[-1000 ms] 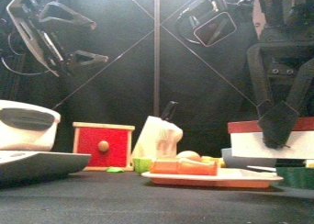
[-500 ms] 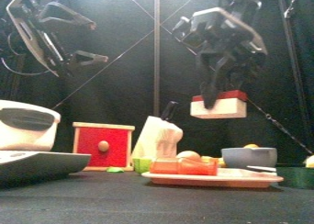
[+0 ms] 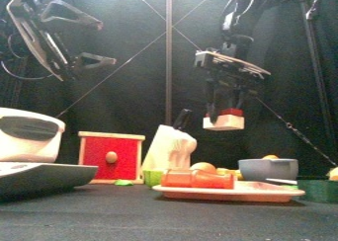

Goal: Place salmon sushi near bowl and knife holder

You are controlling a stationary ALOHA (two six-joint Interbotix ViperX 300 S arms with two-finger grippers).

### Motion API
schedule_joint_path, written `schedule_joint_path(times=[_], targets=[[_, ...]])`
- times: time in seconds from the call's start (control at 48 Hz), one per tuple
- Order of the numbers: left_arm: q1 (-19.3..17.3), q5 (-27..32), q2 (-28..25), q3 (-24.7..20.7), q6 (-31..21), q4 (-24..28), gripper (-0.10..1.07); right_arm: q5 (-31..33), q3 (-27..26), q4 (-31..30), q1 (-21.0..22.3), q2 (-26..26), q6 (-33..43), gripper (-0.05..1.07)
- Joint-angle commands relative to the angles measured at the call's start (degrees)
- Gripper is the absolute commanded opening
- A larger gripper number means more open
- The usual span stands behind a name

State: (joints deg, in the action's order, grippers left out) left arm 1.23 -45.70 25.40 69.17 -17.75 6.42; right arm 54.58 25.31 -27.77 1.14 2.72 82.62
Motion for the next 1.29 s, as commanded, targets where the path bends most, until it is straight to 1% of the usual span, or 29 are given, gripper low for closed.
schedule_joint_path(times=[0.0, 0.062, 0.229, 0.354, 0.479, 0.833, 1.271], targets=[[0.09, -0.26, 0.09, -0.53, 0.09, 0.00, 1.03, -0.62, 0.09, -0.35, 3.08, 2.02, -0.18, 0.69], [0.09, -0.26, 0.18, -0.53, 0.09, 0.09, 1.03, -1.41, 0.62, -0.26, 4.57, 2.02, -0.18, 0.69], [0.09, -0.26, 0.09, -0.53, 0.09, 0.09, 1.03, -6.24, 2.20, 0.00, 9.05, 1.67, -0.18, 0.69], [0.09, -0.26, 0.18, -0.62, 0.09, 0.09, 1.03, -8.79, 2.90, 0.18, 11.43, 1.32, -0.18, 0.69], [0.09, -0.26, 0.18, -0.53, 0.09, 0.09, 1.03, -9.67, 3.43, 0.35, 13.10, 0.62, -0.18, 0.69], [0.09, -0.26, 0.18, -0.62, 0.09, 0.09, 1.03, -11.69, 3.34, 0.70, 15.12, -3.25, -0.18, 0.69], [0.00, -0.26, 0.18, -0.53, 0.09, 0.09, 1.03, -13.27, 3.52, 0.62, 15.91, -5.10, -0.18, 0.69]])
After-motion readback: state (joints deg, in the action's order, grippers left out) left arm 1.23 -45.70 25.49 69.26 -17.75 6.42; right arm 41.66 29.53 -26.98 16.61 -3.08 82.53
